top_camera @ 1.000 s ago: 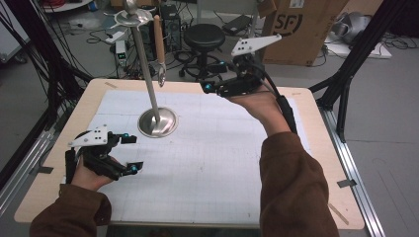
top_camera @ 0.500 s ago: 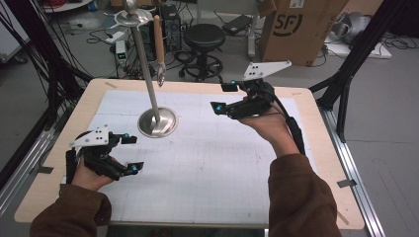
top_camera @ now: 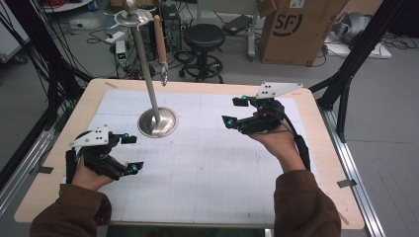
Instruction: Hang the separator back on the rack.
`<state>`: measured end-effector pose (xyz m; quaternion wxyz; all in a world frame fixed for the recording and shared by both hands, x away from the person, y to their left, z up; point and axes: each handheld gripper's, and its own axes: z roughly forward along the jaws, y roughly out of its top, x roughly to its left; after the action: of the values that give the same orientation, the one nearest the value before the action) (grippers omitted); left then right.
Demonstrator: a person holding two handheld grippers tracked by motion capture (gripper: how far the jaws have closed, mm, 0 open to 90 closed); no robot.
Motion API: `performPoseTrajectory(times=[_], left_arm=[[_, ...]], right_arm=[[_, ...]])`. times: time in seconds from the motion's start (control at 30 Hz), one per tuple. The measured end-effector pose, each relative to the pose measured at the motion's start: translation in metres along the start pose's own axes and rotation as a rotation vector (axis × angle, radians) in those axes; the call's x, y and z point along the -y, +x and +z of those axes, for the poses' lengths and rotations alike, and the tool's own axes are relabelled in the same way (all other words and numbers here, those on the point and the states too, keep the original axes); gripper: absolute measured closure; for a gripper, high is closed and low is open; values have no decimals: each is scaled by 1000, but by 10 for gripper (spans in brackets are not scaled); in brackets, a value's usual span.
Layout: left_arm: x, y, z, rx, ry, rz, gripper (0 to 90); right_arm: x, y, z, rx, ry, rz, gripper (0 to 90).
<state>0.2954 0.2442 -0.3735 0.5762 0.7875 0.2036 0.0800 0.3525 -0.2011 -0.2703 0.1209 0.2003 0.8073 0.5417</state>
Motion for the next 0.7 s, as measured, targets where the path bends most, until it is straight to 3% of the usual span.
performPoseTrajectory(times=[0.17, 0.3, 0.5, 0.7], left_arm=[[0, 0, 0, -5, 2, 4, 61], [0, -1, 0, -5, 5, 2, 61], [0, -1, 0, 4, 0, 7, 61], [0, -2, 1, 4, 1, 4, 61]], right_arm=[[13, 0, -4, 11, 4, 13, 249], [22, 0, -7, -10, -6, 34, 248], [46, 1, -10, 4, -4, 69, 241], [62, 5, -11, 22, -2, 61, 234]])
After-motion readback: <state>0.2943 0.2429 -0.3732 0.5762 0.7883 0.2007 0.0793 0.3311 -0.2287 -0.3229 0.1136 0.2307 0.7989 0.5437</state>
